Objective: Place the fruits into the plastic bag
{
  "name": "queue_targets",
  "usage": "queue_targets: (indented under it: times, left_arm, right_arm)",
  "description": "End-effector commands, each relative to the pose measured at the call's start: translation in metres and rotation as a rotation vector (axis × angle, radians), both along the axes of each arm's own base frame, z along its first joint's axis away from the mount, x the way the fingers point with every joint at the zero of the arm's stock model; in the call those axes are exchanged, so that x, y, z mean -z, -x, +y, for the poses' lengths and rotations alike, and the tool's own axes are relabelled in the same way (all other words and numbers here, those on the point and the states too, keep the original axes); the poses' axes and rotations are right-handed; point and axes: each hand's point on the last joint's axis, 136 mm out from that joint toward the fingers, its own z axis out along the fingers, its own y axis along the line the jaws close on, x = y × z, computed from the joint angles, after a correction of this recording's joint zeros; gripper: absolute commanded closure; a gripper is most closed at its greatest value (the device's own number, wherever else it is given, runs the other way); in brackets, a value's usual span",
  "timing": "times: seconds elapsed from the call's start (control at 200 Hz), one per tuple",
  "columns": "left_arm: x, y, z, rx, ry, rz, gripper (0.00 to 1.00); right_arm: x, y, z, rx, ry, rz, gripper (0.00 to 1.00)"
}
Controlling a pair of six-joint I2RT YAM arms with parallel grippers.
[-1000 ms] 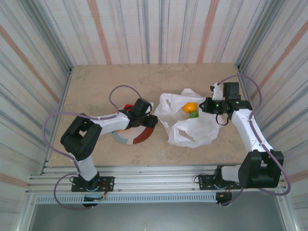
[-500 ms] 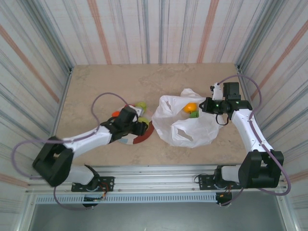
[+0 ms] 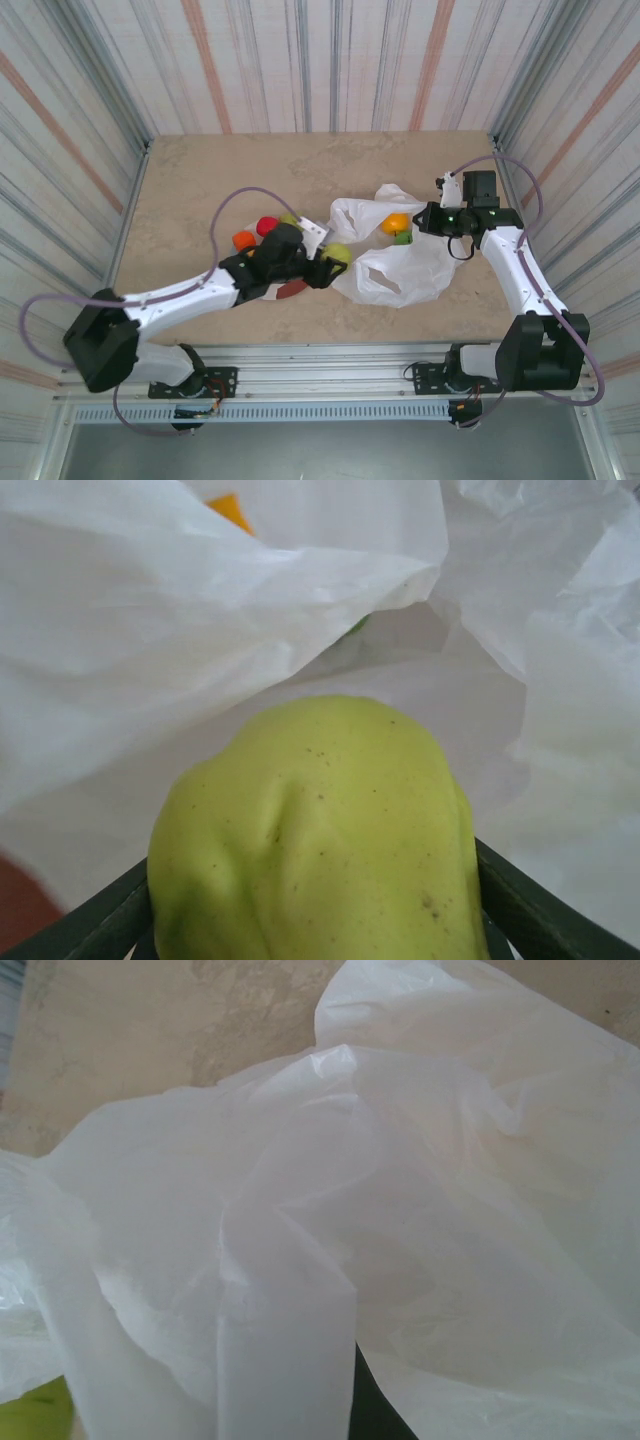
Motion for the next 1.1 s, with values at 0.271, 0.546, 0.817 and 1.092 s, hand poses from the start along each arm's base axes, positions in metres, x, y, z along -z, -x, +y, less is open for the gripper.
queue_targets:
  times: [0.271,0.546,0.817,1.092]
  left_arm:
    - [0.026,-0.036,-0.071,0.051,-0.016,-0.015,0.35]
    - [0.047,-0.038,-0.124,0.099,-0.032,-0.030,0.31]
    - [0.073,-0.052,-0.145,0.113,-0.068,-0.033,0.27]
    - [0.073,-0.046,-0.163,0.164,-0.025,-0.002,0.25]
  right_arm:
    - [0.001,0.004,0.010,-0.023,-0.038,0.012,1.00]
    - [0.003,0.001,0.014,-0.022,-0.065,0.013,1.00]
    - [0.003,0.003,0.009,-0.011,-0.050,0.015,1.00]
    - [0.006,0.002,0.006,-0.002,-0.052,0.024,1.00]
